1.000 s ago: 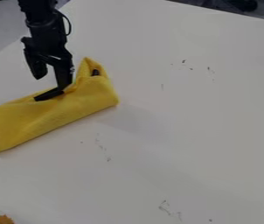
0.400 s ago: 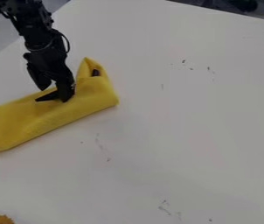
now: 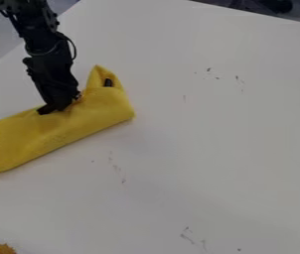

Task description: Unfold cloth from top left to bottom right

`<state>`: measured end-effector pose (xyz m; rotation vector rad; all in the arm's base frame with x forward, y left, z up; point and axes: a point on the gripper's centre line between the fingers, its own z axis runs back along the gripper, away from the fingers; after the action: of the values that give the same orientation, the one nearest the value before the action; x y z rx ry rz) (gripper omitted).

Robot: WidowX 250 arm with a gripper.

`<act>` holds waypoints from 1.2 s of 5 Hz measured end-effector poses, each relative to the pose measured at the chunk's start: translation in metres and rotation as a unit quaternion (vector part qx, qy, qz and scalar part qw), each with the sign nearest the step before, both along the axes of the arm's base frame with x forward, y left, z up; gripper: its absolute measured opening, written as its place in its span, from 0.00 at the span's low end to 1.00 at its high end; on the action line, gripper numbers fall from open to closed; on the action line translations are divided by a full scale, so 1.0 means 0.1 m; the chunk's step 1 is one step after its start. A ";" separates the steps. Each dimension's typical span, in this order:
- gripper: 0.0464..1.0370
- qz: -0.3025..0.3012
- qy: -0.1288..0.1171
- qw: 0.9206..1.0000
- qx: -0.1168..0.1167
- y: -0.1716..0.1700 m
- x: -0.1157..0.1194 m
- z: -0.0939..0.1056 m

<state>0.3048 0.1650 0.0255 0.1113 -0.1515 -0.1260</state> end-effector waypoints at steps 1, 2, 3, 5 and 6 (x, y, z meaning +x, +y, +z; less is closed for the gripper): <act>0.10 -0.011 -0.007 1.000 0.016 -0.07 0.05 0.11; 0.02 -0.009 -0.025 0.999 0.018 -0.17 -0.01 0.27; 0.01 -0.007 -0.011 1.000 0.006 -0.34 -0.13 0.38; 0.01 0.027 0.028 0.999 -0.006 -0.78 -0.56 0.36; 0.01 0.030 0.018 0.999 -0.024 -0.86 -0.61 0.23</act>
<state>0.2437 0.0788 0.0486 0.0655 -0.1157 -0.0652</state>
